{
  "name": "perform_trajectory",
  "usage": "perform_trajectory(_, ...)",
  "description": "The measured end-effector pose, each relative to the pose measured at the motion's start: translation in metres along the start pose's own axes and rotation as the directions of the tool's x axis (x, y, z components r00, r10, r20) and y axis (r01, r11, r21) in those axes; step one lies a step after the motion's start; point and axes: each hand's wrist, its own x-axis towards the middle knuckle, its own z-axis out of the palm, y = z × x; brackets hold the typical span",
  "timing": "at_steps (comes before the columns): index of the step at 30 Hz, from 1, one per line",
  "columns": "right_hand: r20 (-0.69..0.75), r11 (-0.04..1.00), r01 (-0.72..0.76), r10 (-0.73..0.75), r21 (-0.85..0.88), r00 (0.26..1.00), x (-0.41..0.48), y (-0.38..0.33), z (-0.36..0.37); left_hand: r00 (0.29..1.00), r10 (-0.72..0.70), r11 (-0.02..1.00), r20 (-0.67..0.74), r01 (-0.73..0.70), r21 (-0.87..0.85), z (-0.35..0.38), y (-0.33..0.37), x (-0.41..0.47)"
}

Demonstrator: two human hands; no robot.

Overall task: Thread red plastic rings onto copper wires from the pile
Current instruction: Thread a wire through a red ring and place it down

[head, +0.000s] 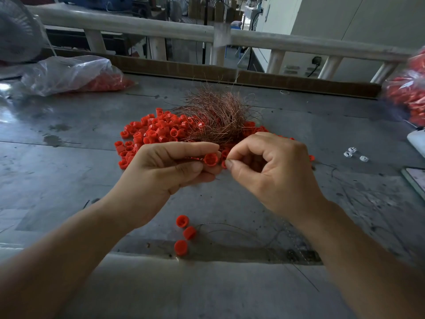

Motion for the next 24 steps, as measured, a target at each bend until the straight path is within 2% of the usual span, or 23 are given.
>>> perform_trajectory(17, 0.012, 1.0, 0.002, -0.002, -0.005, 1.0, -0.0003, 0.0001, -0.0005, 0.998, 0.05, 0.999, 0.035, -0.051, 0.02, -0.004, -0.0024, 0.0006)
perform_trajectory(24, 0.145, 0.956, -0.185, 0.155, 0.226, 0.977, 0.0014, 0.0028, -0.0025, 0.986, 0.011, 0.99, 0.167, 0.013, -0.142, -0.0058, -0.0013, 0.0015)
